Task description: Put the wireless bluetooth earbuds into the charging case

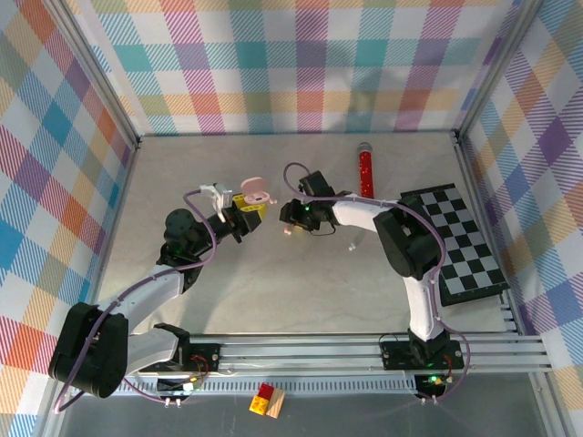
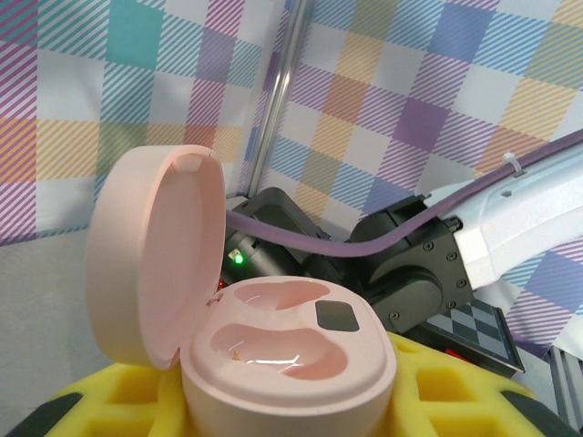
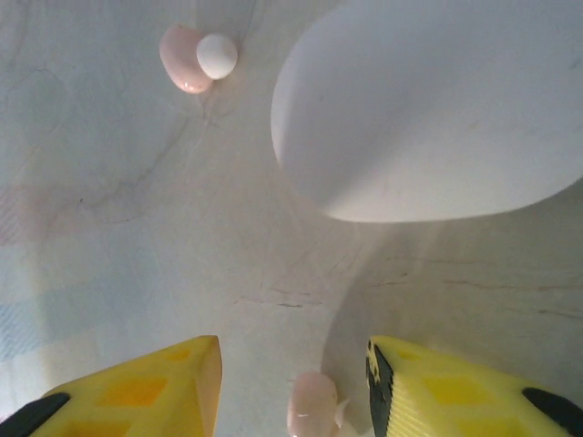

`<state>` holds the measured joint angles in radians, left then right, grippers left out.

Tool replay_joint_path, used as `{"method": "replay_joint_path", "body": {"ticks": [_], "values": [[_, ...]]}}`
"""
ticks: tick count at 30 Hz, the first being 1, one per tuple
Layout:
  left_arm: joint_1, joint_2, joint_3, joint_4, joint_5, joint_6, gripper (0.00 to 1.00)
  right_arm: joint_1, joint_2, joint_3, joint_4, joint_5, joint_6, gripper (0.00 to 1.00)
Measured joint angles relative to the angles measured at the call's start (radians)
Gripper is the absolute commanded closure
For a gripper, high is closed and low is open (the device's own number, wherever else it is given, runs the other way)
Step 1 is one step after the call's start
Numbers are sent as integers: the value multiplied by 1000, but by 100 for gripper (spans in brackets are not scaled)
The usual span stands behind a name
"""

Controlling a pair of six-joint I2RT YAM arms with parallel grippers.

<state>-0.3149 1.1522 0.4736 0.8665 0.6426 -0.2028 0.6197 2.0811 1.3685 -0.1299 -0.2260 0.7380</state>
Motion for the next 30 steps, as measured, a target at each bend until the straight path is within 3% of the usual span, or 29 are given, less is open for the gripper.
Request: {"method": "replay_joint_path", "body": {"ticks": [11, 20, 30], "values": [[38, 2, -19, 0, -122, -10, 66, 47, -2, 86, -198, 159, -170, 58], [55, 2, -21, -3, -132, -14, 66, 91, 18, 162, -232, 166, -201, 65], [55, -3, -28, -28, -128, -14, 66, 90, 50, 163, -262, 166, -204, 66]]}}
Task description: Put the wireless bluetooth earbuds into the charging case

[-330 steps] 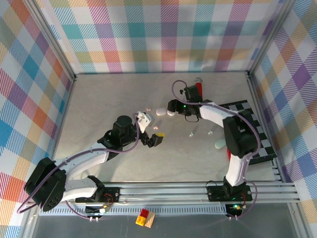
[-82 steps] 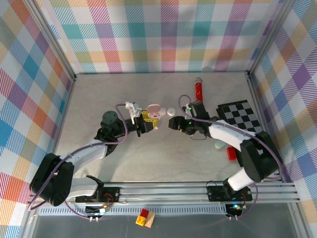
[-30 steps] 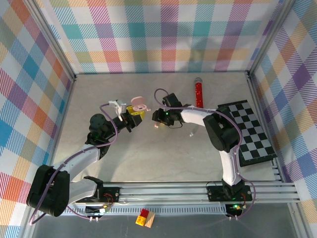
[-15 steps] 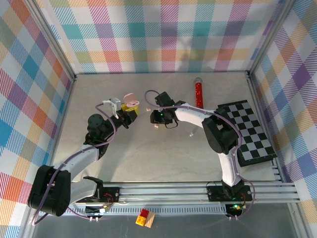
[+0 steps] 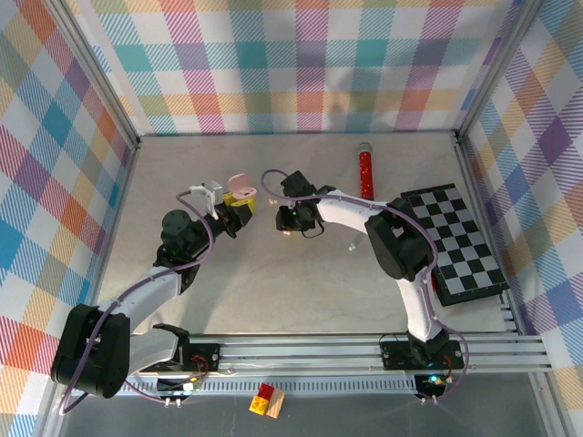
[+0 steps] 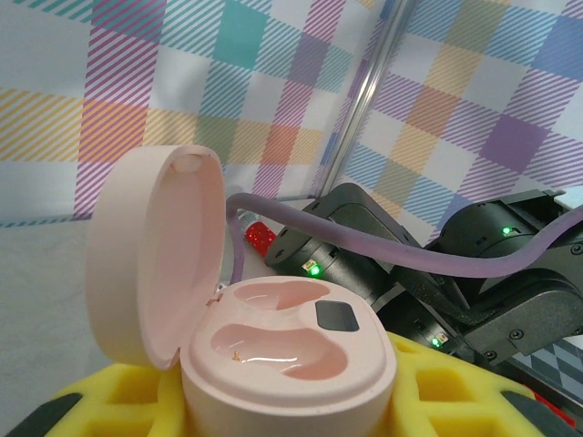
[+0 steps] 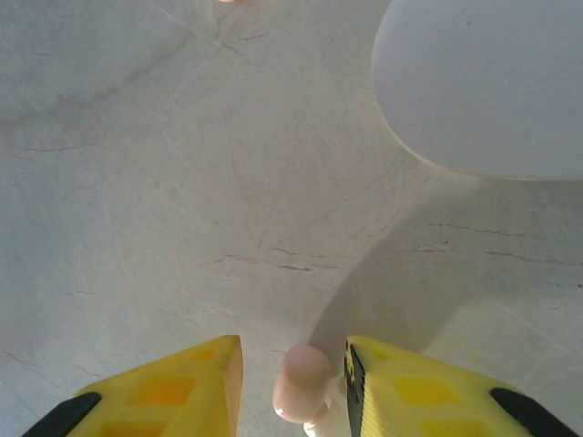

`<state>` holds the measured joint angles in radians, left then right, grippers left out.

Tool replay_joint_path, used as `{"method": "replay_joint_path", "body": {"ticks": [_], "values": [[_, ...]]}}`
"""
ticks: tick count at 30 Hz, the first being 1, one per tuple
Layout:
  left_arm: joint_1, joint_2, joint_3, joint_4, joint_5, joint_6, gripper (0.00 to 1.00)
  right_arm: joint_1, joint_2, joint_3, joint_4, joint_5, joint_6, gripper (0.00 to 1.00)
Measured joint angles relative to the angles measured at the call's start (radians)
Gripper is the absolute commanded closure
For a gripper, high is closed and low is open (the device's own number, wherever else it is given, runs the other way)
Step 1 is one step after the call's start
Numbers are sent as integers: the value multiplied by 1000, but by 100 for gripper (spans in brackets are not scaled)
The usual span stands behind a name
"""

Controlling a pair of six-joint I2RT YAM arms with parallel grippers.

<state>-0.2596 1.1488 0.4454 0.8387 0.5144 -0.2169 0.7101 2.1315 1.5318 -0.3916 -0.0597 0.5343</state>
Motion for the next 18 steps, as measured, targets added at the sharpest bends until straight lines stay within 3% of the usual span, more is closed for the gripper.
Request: {"method": "replay_joint_path", "body": {"ticks": [10, 18], "values": [[0, 0, 0, -1, 1, 0, 66, 0, 17, 14, -14, -4, -4, 70], [0, 0, 0, -1, 9, 0, 66, -2, 26, 24, -38, -4, -28, 78]]}}
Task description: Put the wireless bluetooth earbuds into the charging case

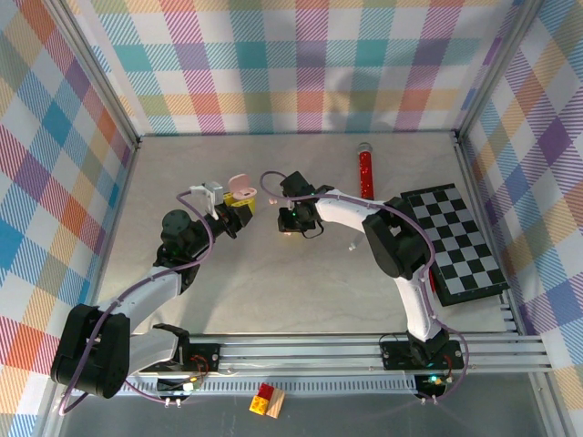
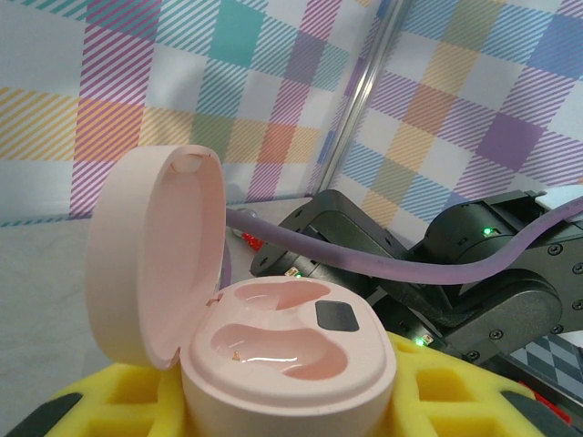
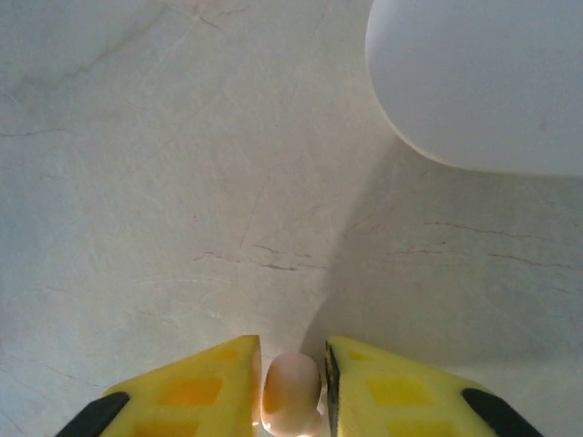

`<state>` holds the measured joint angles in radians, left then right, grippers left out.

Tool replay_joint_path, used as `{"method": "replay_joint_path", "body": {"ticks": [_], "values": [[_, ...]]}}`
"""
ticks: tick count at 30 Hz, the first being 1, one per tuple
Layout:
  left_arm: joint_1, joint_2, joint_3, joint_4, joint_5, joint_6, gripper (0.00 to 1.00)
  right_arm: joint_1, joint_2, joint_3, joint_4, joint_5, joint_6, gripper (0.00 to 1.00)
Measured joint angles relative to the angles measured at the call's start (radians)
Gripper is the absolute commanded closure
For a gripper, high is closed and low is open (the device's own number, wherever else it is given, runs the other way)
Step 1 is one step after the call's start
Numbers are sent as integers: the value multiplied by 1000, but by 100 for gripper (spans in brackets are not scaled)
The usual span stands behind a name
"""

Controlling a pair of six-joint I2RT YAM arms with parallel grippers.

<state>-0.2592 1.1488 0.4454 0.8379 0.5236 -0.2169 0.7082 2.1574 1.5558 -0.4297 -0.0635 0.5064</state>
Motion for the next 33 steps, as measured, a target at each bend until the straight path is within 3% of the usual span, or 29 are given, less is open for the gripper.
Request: {"method": "replay_joint_path", "body": {"ticks": [10, 20, 25, 33], "values": [[0, 0, -1, 2, 16, 0, 65, -3, -27, -29, -24, 31, -64, 80], [-1, -1, -18, 7, 17, 0, 65, -73, -258, -278, -81, 80, -157, 80], [-11, 5, -18, 11, 17, 0, 65, -108, -292, -350, -113, 112, -192, 79], [-29, 10, -18, 23, 17, 4, 65, -105, -294, -363, -144, 163, -221, 63]]}}
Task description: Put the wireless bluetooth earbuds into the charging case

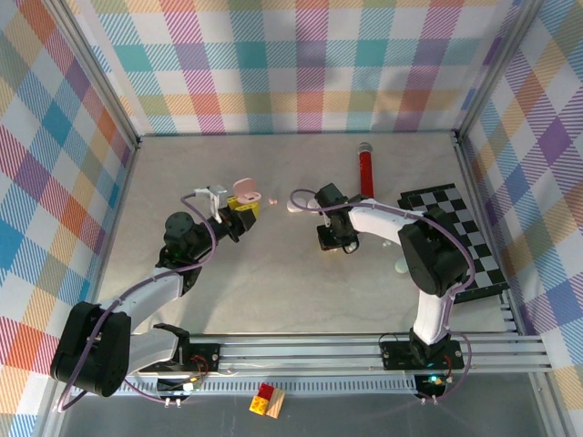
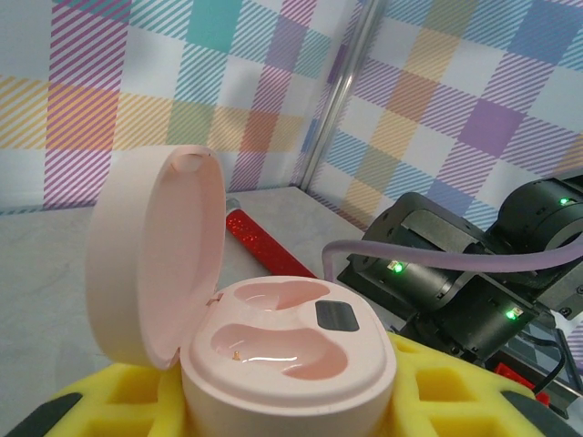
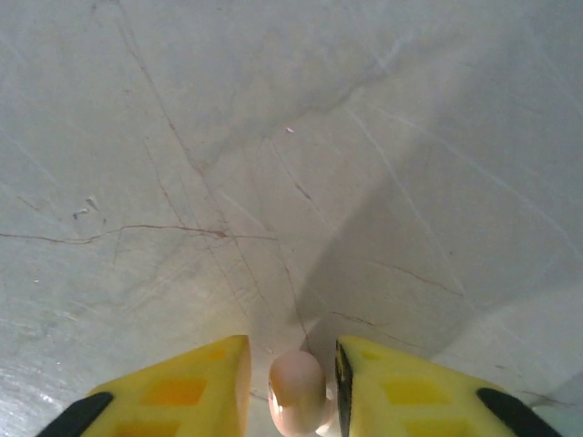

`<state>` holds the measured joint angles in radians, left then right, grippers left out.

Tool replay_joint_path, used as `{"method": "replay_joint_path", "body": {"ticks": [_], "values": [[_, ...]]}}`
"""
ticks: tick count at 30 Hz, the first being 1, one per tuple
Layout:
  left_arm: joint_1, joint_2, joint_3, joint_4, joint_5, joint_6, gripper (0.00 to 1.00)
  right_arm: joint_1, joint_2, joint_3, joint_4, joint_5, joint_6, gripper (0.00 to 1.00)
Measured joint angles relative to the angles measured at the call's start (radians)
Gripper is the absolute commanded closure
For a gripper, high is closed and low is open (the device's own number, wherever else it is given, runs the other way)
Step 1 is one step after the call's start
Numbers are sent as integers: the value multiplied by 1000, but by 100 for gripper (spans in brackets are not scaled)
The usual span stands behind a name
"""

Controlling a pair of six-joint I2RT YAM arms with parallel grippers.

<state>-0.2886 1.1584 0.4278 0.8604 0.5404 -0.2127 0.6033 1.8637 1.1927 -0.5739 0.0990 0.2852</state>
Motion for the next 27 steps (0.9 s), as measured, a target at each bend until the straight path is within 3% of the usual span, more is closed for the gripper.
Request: {"method": "replay_joint_path", "body": {"ticks": [8, 19, 27], "values": [[2, 0, 0, -2, -44, 0, 65, 34, -64, 1, -37, 101, 14, 50], [16, -17, 0, -55, -107, 23, 65, 206, 2, 123, -155, 384, 58, 59], [48, -32, 0, -84, -153, 22, 65, 237, 99, 145, -229, 496, 67, 64]]}}
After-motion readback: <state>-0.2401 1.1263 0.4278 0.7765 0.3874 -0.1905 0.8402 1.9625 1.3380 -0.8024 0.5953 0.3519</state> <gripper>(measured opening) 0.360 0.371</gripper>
